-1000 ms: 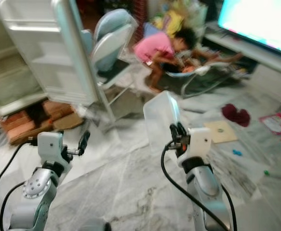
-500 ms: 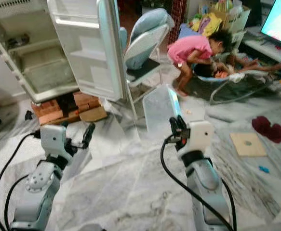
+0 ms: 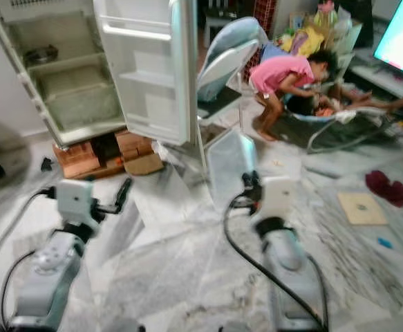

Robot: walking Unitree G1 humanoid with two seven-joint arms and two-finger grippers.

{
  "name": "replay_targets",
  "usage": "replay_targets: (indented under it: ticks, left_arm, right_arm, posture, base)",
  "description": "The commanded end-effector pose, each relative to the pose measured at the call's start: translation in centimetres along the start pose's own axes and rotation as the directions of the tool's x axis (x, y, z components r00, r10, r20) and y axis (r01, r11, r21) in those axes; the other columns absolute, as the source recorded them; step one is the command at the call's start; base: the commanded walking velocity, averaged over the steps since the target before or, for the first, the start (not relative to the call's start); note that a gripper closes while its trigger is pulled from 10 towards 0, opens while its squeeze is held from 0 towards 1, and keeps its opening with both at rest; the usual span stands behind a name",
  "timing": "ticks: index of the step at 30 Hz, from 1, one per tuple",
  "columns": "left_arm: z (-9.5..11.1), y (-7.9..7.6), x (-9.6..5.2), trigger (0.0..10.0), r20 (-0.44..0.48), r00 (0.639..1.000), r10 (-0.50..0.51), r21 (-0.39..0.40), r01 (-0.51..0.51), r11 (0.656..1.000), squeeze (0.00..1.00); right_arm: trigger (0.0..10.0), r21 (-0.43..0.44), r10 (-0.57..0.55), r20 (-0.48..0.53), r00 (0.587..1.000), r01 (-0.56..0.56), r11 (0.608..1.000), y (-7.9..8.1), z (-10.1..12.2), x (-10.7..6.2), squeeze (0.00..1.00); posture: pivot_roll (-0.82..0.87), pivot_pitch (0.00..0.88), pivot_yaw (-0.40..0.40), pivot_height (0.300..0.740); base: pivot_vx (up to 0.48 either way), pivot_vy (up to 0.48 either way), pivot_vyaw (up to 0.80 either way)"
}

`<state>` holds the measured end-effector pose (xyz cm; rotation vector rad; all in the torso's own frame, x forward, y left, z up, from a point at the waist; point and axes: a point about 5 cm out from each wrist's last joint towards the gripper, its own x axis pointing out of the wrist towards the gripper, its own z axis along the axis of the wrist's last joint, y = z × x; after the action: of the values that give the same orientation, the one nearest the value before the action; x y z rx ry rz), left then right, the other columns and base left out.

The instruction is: Restocking fridge

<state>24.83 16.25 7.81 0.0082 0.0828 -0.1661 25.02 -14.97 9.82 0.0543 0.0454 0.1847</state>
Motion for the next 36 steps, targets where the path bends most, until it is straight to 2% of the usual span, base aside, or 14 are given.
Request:
replay_targets:
  ticks: [1,4,8,11,14,17,20,24,36]
  left_arm:
    - [0.5,-0.3,0.3,10.0,0.027,0.999,-0.019,0.013,0.018,1.0,0.0]
    - [1.0,-0.3,0.4,10.0,0.075,0.997,-0.034,0.012,0.033,0.999,0.0]
    - [1.2,-0.3,0.5,10.0,0.078,0.996,-0.037,0.015,0.036,0.999,0.0]
    - [1.2,-0.3,0.5,10.0,0.077,0.996,-0.035,0.01,0.035,0.999,0.0]
    - [0.9,0.2,0.6,10.0,0.057,0.998,0.02,0.021,-0.021,1.0,0.0]
    - [0.9,0.1,0.5,10.0,0.063,0.998,0.016,0.021,-0.018,1.0,0.0]
    - [1.0,0.1,0.6,10.0,0.065,0.998,0.017,0.019,-0.018,1.0,0.0]
    - [0.9,0.8,0.7,10.0,0.062,0.996,0.071,0.013,-0.072,0.997,0.0]
    - [1.0,0.8,0.9,10.0,0.063,0.996,0.069,-0.001,-0.069,0.998,0.0]
  right_arm:
    - [10.0,-0.005,0.002,0.014,1.0,-0.001,1.0,-0.3,0.3,0.2,0.0]
    - [10.0,0.011,-0.002,0.003,1.0,0.002,1.0,-0.1,0.1,0.1,0.0]
    - [10.0,0.001,0.026,0.018,1.0,-0.026,1.0,0.5,0.0,0.1,0.0]
    - [10.0,-0.038,0.019,0.014,1.0,-0.018,0.999,0.5,-0.1,0.1,0.0]
    - [10.0,0.024,0.058,-0.019,0.998,-0.058,0.998,0.8,-0.4,-0.1,0.0]
    - [10.0,0.036,0.056,-0.004,0.998,-0.056,0.998,0.7,-0.4,-0.2,0.0]
    - [10.0,0.036,0.067,-0.011,0.998,-0.067,0.997,0.7,-0.5,-0.1,0.0]
    - [10.0,0.049,0.067,-0.005,0.998,-0.066,0.997,0.6,-0.4,0.2,0.0]
    - [10.0,0.057,0.087,0.004,0.996,-0.087,0.995,0.8,-0.2,0.6,0.0]
  posture:
    - [-0.01,0.026,-0.012,0.74]
    - [-0.01,0.026,-0.012,0.74]
    - [-0.01,0.026,-0.012,0.74]
    - [-0.02,0.028,-0.006,0.74]
    - [-0.02,0.034,-0.011,0.74]
    - [-0.02,0.035,-0.014,0.74]
    - [-0.01,0.036,-0.016,0.74]
    - [-0.01,0.034,-0.018,0.74]
    - [-0.01,0.03,-0.022,0.74]
  base:
    - [0.0,0.48,0.0]
    - [0.0,0.475,0.0]
    - [0.141,0.418,0.0]
    - [0.326,0.352,0.0]
    - [0.324,0.354,0.0]
    - [0.325,0.352,0.0]
    - [0.326,0.352,0.0]
    - [0.324,0.352,0.0]
    - [0.369,0.304,0.0]
